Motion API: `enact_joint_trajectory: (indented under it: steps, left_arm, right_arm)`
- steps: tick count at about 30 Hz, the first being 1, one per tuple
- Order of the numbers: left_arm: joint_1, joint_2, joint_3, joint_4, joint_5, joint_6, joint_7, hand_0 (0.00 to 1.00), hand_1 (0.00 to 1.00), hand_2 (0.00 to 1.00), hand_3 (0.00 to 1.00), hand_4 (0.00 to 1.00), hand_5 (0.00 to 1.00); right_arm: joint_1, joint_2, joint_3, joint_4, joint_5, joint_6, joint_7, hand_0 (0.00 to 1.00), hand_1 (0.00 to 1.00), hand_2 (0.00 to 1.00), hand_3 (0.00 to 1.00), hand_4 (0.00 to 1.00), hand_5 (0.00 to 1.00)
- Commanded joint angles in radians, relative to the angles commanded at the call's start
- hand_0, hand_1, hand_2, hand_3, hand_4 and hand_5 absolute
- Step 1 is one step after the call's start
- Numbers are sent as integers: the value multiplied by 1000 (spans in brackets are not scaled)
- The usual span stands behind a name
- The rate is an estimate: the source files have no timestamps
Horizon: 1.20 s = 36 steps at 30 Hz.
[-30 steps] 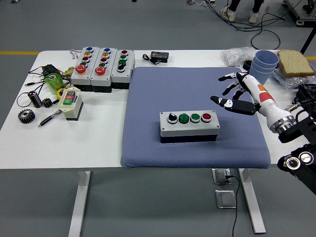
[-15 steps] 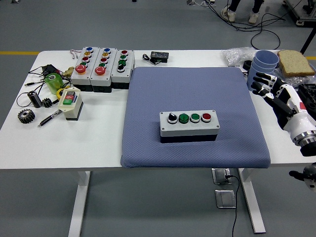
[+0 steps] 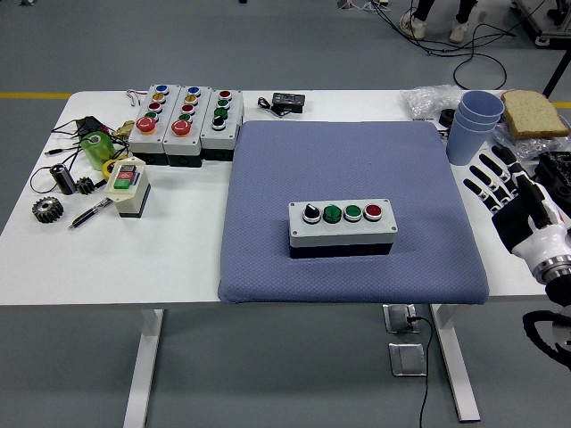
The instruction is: Pick up the button,place it on the desk,press the button,press the button
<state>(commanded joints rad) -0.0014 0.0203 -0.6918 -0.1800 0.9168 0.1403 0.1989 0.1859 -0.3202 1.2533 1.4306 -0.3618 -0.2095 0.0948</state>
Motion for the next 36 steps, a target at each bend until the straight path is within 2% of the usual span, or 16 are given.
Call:
enact_joint_trajectory:
  steps: [14,36]
  left_arm:
    - [1,-1,3,0,4,1,-1,651,721,767,669,413,747]
    - [9,-1,10,0,7,1,-3,651,721,764,666,411,750]
  right_arm:
    - [-18,4,16,12,2,9,-8,716,658,693,660,825,354]
    - [-28,9,21,16,12,6,-7,708,651,682,657,802,330]
